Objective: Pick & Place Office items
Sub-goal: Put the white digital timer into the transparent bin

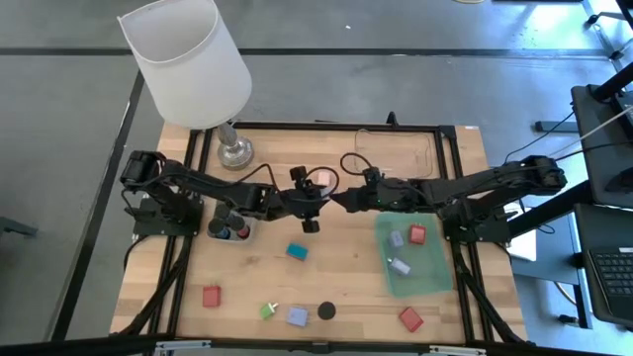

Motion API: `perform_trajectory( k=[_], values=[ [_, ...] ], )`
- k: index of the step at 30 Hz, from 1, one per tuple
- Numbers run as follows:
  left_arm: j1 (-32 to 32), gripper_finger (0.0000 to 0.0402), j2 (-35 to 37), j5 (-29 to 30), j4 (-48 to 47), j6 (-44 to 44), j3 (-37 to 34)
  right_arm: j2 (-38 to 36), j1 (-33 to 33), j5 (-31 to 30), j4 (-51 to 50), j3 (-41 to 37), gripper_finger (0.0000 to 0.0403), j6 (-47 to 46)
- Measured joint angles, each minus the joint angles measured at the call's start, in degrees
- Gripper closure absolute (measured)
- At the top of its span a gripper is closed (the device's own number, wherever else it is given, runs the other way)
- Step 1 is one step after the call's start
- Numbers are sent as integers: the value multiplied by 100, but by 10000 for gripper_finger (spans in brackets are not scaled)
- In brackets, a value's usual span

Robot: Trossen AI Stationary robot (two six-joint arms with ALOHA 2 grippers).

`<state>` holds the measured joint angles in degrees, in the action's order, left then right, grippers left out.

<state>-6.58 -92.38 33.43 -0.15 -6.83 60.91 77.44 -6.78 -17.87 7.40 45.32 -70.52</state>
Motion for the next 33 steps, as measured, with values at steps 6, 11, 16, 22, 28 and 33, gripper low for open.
perform_trajectory(
  k=[6,11,16,22,28,33],
  values=[
    [27,247,-2,-40,23,-191,0,222,124,105,54,0,102,83],
    [36,246,-2,-300,38,-193,-1,281,210,191,123,0,159,335],
    [44,246,-7,-291,38,-201,-1,281,282,269,237,2,232,532],
    [78,241,-13,-195,41,-236,-1,279,301,247,399,9,330,636],
    [36,210,-15,36,333,-390,-5,268,367,228,304,10,337,951],
    [21,189,-2,161,647,-384,1,220,561,277,169,-9,335,1208]
  ],
)
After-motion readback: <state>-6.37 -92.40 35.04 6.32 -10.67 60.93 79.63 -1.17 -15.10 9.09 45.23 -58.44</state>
